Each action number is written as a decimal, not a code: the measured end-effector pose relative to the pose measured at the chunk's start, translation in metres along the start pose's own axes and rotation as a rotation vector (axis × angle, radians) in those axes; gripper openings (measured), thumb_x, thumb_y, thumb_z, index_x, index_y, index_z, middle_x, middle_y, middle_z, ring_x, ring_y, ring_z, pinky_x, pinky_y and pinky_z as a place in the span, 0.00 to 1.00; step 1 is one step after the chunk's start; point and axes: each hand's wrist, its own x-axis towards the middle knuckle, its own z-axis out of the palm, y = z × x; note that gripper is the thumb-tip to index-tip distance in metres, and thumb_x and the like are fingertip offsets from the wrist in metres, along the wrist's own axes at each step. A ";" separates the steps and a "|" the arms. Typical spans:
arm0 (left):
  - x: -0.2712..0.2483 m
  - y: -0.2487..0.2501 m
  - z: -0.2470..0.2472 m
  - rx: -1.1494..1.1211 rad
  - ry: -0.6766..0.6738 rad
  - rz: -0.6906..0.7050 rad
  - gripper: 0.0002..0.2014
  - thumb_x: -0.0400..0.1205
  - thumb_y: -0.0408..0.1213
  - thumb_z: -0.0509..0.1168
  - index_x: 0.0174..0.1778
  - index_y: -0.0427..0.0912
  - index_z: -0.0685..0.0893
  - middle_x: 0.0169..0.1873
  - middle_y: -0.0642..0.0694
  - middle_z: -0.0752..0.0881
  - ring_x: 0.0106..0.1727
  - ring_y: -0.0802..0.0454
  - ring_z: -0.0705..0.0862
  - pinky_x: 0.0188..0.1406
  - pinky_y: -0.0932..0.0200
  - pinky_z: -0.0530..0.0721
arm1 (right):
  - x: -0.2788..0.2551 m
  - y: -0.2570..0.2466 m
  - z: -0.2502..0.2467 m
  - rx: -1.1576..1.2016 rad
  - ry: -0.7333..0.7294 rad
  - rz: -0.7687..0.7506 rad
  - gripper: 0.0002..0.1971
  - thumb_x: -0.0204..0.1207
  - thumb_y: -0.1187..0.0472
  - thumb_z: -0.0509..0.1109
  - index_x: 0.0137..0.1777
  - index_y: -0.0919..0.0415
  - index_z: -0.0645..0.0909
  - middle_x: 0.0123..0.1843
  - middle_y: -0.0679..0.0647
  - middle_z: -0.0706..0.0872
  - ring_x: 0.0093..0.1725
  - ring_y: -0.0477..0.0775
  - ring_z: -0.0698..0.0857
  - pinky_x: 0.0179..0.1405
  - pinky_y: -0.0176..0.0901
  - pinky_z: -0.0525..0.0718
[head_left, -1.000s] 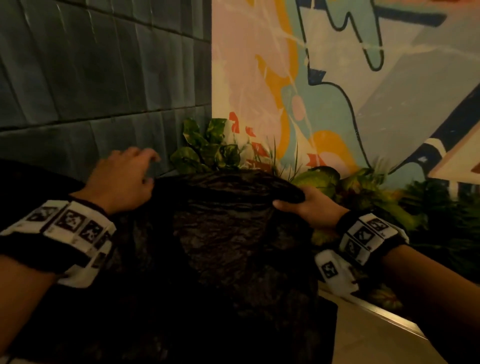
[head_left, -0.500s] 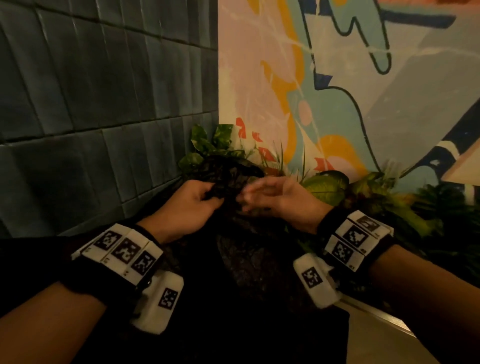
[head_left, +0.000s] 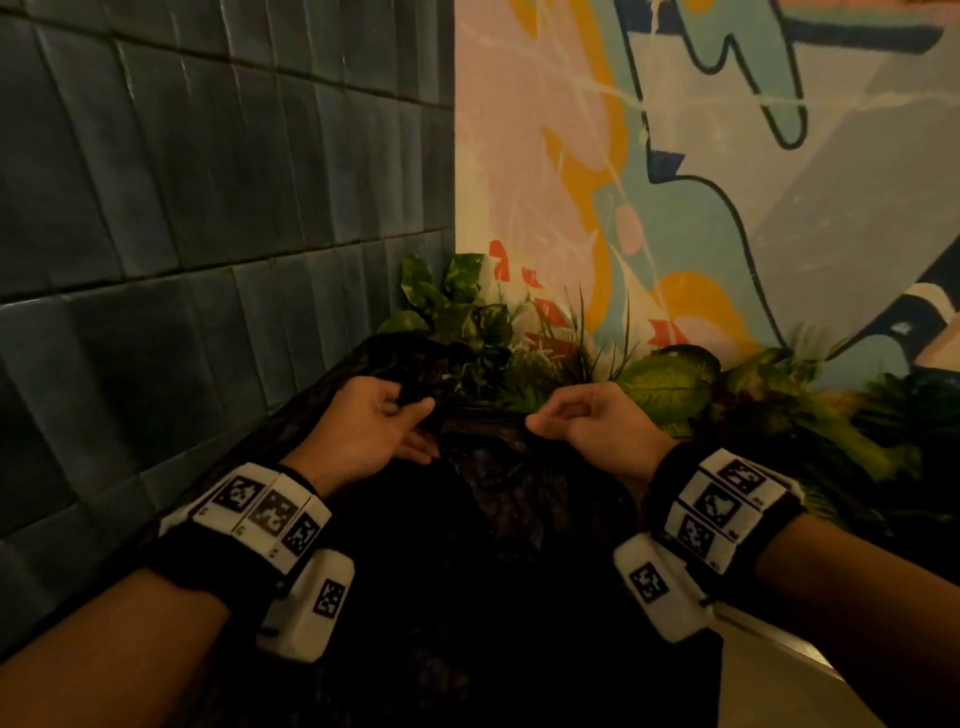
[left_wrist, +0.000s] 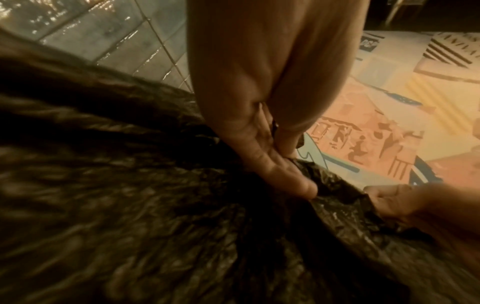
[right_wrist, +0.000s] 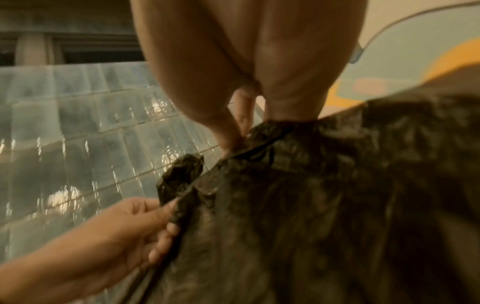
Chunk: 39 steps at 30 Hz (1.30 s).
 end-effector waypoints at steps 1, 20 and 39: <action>-0.001 0.000 0.000 0.004 0.002 -0.002 0.06 0.81 0.28 0.64 0.39 0.31 0.77 0.29 0.32 0.86 0.22 0.48 0.88 0.21 0.56 0.88 | 0.000 0.000 0.000 0.026 0.008 0.019 0.09 0.72 0.53 0.76 0.33 0.55 0.87 0.38 0.56 0.89 0.42 0.54 0.85 0.50 0.52 0.83; -0.004 -0.001 -0.013 -0.142 0.122 0.118 0.07 0.72 0.22 0.72 0.40 0.37 0.85 0.23 0.47 0.89 0.25 0.58 0.87 0.28 0.67 0.86 | -0.009 -0.011 0.009 0.567 -0.443 0.254 0.06 0.63 0.71 0.73 0.39 0.65 0.89 0.35 0.53 0.92 0.37 0.44 0.90 0.38 0.30 0.86; -0.003 0.001 -0.008 0.058 0.058 0.064 0.03 0.73 0.28 0.74 0.38 0.40 0.89 0.36 0.40 0.91 0.35 0.47 0.86 0.34 0.62 0.87 | 0.005 -0.009 0.021 0.499 -0.043 0.276 0.06 0.75 0.59 0.73 0.37 0.57 0.88 0.38 0.49 0.90 0.39 0.46 0.88 0.34 0.35 0.85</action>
